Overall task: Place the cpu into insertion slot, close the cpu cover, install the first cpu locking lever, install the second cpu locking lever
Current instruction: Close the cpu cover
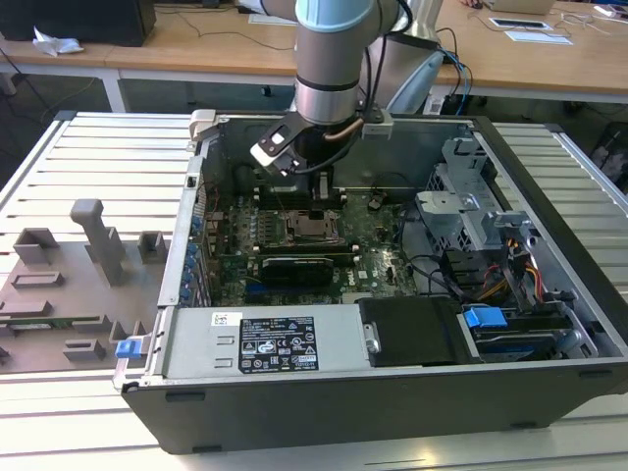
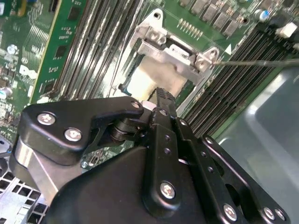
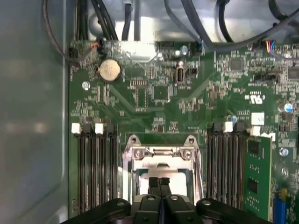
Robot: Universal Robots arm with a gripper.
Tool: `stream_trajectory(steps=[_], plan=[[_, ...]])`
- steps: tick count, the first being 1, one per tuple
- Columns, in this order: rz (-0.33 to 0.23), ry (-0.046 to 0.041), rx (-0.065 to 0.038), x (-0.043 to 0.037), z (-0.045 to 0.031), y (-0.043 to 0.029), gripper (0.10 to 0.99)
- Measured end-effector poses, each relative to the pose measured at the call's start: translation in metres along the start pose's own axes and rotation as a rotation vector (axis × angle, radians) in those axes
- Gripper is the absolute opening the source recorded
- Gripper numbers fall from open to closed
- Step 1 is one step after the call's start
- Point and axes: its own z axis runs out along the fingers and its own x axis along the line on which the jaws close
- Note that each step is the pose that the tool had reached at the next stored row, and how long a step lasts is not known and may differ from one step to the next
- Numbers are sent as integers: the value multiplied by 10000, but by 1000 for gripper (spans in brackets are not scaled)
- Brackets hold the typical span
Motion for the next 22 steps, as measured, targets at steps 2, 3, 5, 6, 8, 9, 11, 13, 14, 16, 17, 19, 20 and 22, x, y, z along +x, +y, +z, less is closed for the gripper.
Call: stream_trajectory(steps=[2, 3, 5, 6, 8, 9, 11, 13, 14, 16, 17, 19, 20, 22], plan=[[-1, 2, -1, 1, 12, -72, 106], [1, 3, -2, 2, 22, -112, 106], [1, 1, -1, 3, 52, -220, 106], [0, 2, -2, 3, 65, -259, 106], [1, 2, -1, 4, 79, -300, 106], [1, 2, -1, 4, 86, -317, 106], [0, 3, -3, 5, 111, -354, 106], [-2, -1, -2, 5, 128, -357, 106], [-2, -2, 1, 4, 134, -358, 106], [1, 0, 1, 5, 135, -355, 106], [2, 3, 1, 5, 135, -348, 106], [0, 7, -6, 6, 126, -330, 106], [1, 5, -5, 6, 119, -314, 106], [2, 3, 4, 4, 101, -271, 106]])
